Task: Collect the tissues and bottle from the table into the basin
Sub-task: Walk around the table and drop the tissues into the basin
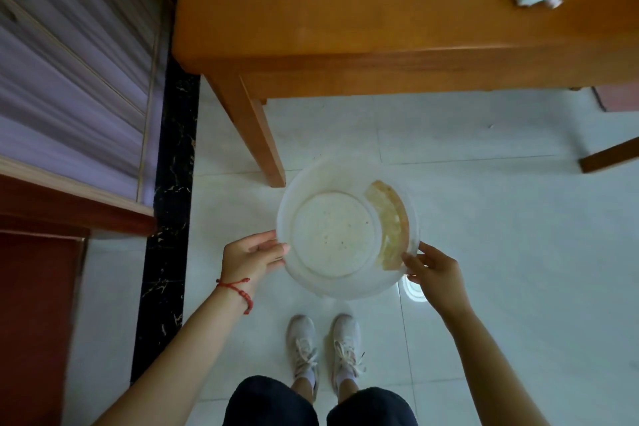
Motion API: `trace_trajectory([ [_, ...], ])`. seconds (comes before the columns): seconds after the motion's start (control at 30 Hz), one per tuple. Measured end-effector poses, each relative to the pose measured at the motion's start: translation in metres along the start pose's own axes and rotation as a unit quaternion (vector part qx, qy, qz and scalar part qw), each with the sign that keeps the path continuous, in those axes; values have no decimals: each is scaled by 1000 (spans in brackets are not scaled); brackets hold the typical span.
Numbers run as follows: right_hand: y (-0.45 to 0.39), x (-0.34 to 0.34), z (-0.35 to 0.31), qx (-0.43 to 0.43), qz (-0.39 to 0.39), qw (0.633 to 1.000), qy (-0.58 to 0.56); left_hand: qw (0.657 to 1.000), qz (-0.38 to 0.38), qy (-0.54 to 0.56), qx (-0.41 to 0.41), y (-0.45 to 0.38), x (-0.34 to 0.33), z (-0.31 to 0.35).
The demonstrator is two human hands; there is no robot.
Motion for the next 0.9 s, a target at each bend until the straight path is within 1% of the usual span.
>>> trace_trajectory([
  [0.47,107,32,-41,41,57,997,-32,999,-34,12,-25,81,-22,51],
  [0.57,122,43,-47,45,79,996,-20,998,-47,8,-29,88,-29,58],
  [0.7,139,58,-53,50,108,993,7,999,-42,-3,-23,93,-42,64],
  [0.9,158,82,-57,92,142,984,55,999,-47,-11,-6,98,-68,68],
])
Point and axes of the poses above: each hand's wrist, its own y-axis away from the middle knuckle, its own x-axis out of the back of the hand, z = x × y, the point moved 4 cm from there along -y, towards the middle knuckle, and after that the axes turned 12 degrees about -z, right-handed, at the moved point
